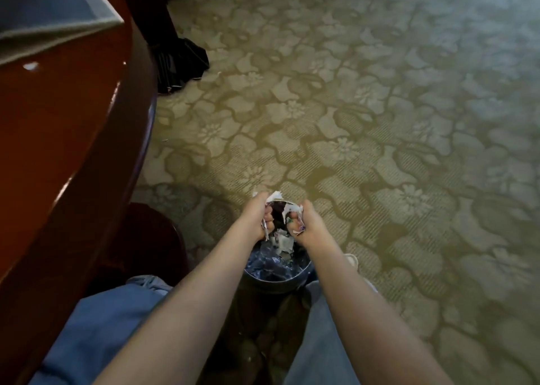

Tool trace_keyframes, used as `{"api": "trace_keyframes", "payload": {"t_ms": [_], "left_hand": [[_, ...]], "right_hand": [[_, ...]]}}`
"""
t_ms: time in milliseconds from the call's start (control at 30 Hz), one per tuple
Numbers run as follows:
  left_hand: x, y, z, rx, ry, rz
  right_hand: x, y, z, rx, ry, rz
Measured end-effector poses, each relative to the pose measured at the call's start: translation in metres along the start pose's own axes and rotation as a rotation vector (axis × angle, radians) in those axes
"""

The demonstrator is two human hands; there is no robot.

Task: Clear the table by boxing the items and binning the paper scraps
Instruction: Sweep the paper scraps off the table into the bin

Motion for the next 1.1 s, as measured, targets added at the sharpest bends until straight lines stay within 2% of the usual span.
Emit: {"api": "trace_keyframes", "payload": {"t_ms": [233, 367, 500, 633, 833, 1000, 1100], "left_hand": [[-0.021, -0.015, 0.039, 0.082, -0.025, 0.221], [-0.026, -0.024, 0.055, 0.14, -0.005, 0.334], [-0.033, -0.028, 0.065, 0.208, -0.009, 0.385], [-0.046, -0.029, 0.074, 0.203, -0.059, 0.385], [-0.066, -0.025, 0.091, 0.147, -0.205, 0.244], [-0.081, -0.015, 0.089, 0.203, -0.325, -0.022], [-0.084, -0.008, 0.089, 0.22, -0.314, -0.151]], "right_hand": [[0.004, -0.035, 0.032, 0.288, -0.039, -0.421], [0.01, -0.039, 0.044, 0.302, 0.001, -0.419], [0.01, -0.03, 0.052, 0.352, 0.022, -0.584], [0.01, -0.032, 0.063, 0.397, 0.01, -0.695], [0.018, -0.034, 0.076, 0.376, 0.092, -0.551], [0.02, -0.033, 0.075, 0.329, 0.171, -0.457], [0.022, -0.03, 0.073, 0.335, 0.185, -0.466]]}}
Point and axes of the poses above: each hand's wrist, its own z-axis towards the middle knuckle, its own y-axis out of the palm, x = y × z, the point moved 6 cm from there along z, towards the middle knuckle, and after that the axes turned 7 degrees about y, right-handed, at the moved point
